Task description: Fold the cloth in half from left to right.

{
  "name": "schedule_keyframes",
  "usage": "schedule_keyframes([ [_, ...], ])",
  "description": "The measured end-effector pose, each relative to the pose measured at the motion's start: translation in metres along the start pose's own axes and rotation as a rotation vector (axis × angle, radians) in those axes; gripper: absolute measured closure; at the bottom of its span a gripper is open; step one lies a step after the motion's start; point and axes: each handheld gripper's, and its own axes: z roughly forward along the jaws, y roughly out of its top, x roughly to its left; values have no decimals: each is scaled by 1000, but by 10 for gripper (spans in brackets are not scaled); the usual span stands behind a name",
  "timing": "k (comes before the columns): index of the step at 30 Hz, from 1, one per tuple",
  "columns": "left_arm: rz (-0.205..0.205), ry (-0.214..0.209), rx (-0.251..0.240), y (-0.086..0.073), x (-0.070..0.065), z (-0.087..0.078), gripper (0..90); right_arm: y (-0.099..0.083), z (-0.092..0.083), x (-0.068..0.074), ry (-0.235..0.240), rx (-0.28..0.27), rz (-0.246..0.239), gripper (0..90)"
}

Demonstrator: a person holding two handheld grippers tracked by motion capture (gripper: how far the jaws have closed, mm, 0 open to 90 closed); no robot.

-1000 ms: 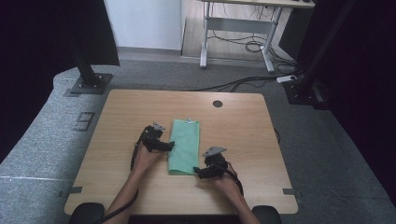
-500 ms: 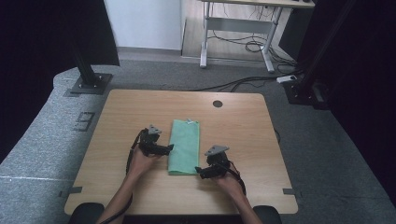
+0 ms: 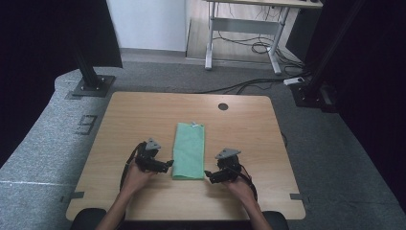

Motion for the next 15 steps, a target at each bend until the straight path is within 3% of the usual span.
schedule_keyframes([
  [4, -7, 3, 1, -11, 1, -7, 20, -2, -4, -3, -10, 2, 5, 52],
  [15, 38, 23, 17, -26, -6, -22, 0, -14, -20, -17, -58, -3, 34, 0],
])
